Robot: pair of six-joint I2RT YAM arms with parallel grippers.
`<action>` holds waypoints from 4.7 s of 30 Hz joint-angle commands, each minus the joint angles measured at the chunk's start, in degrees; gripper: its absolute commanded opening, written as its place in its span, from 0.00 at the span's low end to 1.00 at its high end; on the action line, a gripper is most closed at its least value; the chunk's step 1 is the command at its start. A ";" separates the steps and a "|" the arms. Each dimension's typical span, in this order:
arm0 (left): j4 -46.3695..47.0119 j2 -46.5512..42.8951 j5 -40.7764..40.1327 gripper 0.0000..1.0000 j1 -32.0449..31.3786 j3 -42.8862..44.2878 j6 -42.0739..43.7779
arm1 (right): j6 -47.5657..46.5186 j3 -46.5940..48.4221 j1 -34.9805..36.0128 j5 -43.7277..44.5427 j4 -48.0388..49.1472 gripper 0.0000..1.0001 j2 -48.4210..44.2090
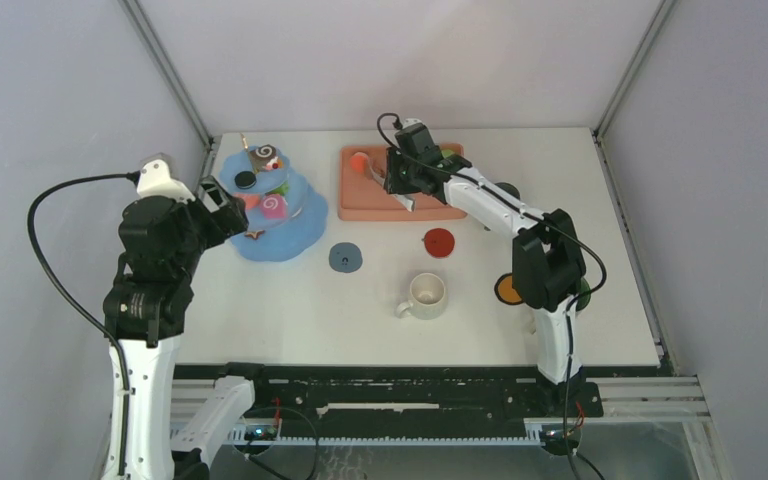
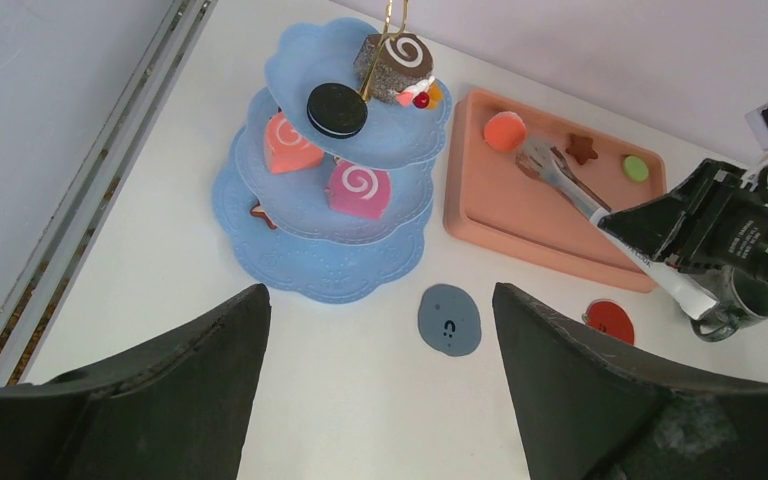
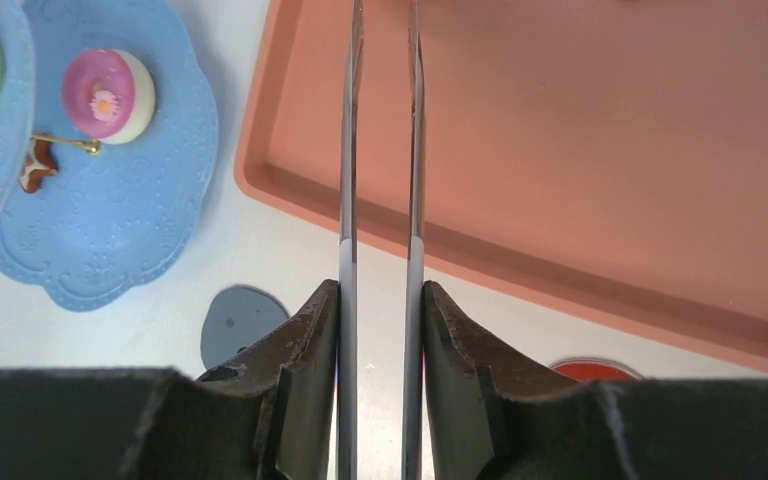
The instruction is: Serve the afternoon tea
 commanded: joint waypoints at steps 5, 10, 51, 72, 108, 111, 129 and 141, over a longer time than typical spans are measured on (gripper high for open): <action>1.87 0.74 -0.77 0.86 0.45 1.57 -0.14 | -0.92 4.55 -0.49 -0.64 1.32 0.42 1.96; 2.00 1.09 -1.06 0.86 0.41 1.48 -0.14 | -0.96 6.32 -1.04 -1.00 2.01 0.43 4.09; 2.23 -0.16 -0.20 0.86 0.41 0.88 -0.66 | -8.41 -8.20 3.33 7.46 6.55 0.00 -8.83; 2.67 0.34 2.90 0.86 0.41 0.70 -1.72 | -4.04 -10.75 1.99 4.39 5.37 0.27 -13.30; 2.53 1.20 0.28 0.86 0.42 0.88 -0.05 | 5.19 14.01 -0.01 4.33 -3.10 0.44 7.06; 2.53 1.26 0.25 0.86 0.41 0.79 -0.09 | 5.27 14.40 0.04 4.14 -3.34 0.43 7.59; 2.27 0.58 0.29 0.86 0.42 0.62 -0.39 | 3.08 5.40 0.19 4.75 1.00 0.00 -0.70; 2.33 1.29 7.85 0.86 0.33 1.12 0.79 | -4.04 -16.99 0.91 -1.53 8.92 0.00 -18.94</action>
